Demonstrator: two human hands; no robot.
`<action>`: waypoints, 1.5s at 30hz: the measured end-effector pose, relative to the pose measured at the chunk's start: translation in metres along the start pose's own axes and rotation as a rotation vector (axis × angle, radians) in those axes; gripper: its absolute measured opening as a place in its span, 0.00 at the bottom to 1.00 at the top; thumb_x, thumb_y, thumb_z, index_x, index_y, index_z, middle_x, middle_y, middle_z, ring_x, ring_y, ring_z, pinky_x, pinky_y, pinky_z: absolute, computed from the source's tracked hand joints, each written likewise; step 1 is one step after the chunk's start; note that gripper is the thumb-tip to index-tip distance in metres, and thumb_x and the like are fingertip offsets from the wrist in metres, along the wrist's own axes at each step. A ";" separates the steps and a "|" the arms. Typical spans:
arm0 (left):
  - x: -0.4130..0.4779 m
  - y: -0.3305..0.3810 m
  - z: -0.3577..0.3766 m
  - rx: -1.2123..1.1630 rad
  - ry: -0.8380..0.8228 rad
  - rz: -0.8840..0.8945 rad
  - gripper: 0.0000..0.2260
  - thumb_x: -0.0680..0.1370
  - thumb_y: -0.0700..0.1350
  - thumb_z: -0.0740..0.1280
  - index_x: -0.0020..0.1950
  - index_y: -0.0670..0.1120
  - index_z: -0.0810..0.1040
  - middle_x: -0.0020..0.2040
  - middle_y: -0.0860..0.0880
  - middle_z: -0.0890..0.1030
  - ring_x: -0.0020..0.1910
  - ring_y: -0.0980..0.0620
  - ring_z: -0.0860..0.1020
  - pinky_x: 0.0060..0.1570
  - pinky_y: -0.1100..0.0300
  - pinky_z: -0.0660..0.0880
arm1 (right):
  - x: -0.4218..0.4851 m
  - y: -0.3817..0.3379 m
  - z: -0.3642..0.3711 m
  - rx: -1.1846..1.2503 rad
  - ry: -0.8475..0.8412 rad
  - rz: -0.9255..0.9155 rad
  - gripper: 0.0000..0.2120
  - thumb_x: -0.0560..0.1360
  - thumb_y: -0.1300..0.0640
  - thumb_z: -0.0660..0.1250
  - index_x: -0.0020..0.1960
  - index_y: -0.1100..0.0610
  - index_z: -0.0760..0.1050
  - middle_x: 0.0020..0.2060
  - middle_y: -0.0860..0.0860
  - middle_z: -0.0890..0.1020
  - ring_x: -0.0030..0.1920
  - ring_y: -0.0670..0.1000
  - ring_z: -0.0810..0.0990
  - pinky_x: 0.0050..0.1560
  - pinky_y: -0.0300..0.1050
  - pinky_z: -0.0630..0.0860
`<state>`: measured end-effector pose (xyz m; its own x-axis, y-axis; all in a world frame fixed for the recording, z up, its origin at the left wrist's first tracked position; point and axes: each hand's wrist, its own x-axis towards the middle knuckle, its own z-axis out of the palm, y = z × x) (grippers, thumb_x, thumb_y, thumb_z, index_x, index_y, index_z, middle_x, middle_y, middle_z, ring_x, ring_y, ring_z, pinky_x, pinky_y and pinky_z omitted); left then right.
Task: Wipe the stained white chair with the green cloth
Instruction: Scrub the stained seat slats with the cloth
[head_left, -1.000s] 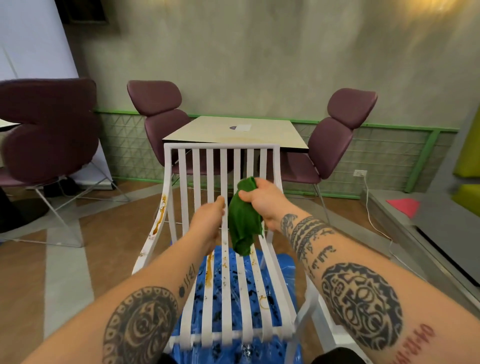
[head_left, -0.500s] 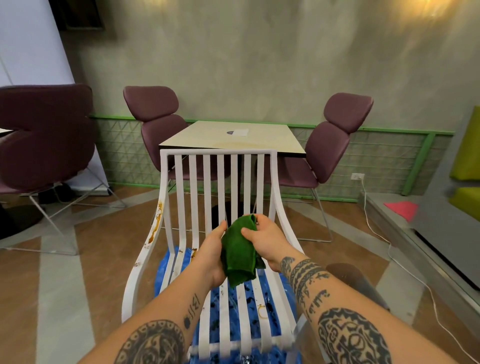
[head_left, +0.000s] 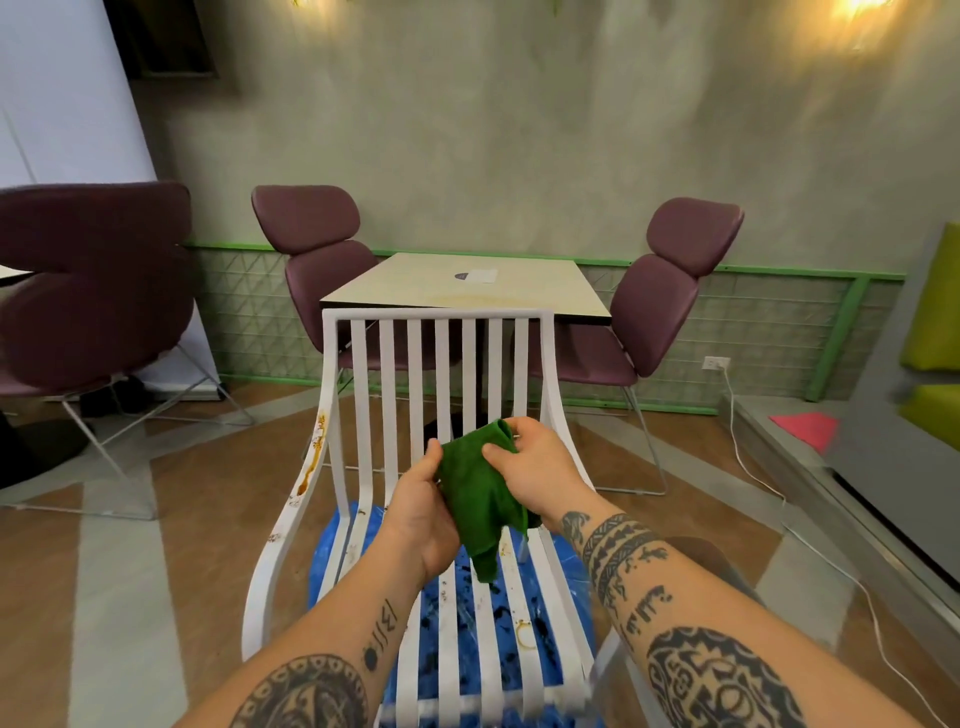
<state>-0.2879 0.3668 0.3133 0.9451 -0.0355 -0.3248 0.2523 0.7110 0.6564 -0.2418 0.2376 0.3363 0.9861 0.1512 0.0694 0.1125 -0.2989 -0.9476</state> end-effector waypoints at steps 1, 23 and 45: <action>0.002 -0.001 -0.002 0.035 0.013 0.024 0.21 0.84 0.55 0.61 0.66 0.40 0.78 0.58 0.37 0.84 0.57 0.35 0.83 0.55 0.38 0.79 | 0.000 0.002 -0.001 -0.033 0.041 -0.023 0.07 0.79 0.55 0.70 0.57 0.52 0.77 0.50 0.51 0.84 0.51 0.53 0.84 0.55 0.56 0.83; 0.121 -0.076 -0.100 0.411 0.200 -0.340 0.14 0.82 0.53 0.67 0.63 0.46 0.82 0.61 0.44 0.82 0.60 0.42 0.80 0.53 0.37 0.81 | 0.020 0.212 0.076 0.083 0.063 0.382 0.12 0.83 0.49 0.63 0.65 0.49 0.73 0.50 0.45 0.82 0.49 0.45 0.82 0.42 0.37 0.76; 0.333 -0.057 -0.187 2.115 0.259 -0.111 0.22 0.81 0.59 0.65 0.75 0.63 0.70 0.68 0.49 0.75 0.76 0.44 0.56 0.72 0.43 0.58 | 0.287 0.354 0.064 -1.004 -0.169 0.002 0.26 0.85 0.55 0.57 0.80 0.40 0.57 0.61 0.53 0.71 0.42 0.58 0.75 0.39 0.50 0.72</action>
<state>-0.0264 0.4460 0.0407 0.9174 0.1934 -0.3478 0.2594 -0.9534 0.1541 0.0734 0.2359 0.0005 0.9649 0.2577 -0.0499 0.2385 -0.9402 -0.2433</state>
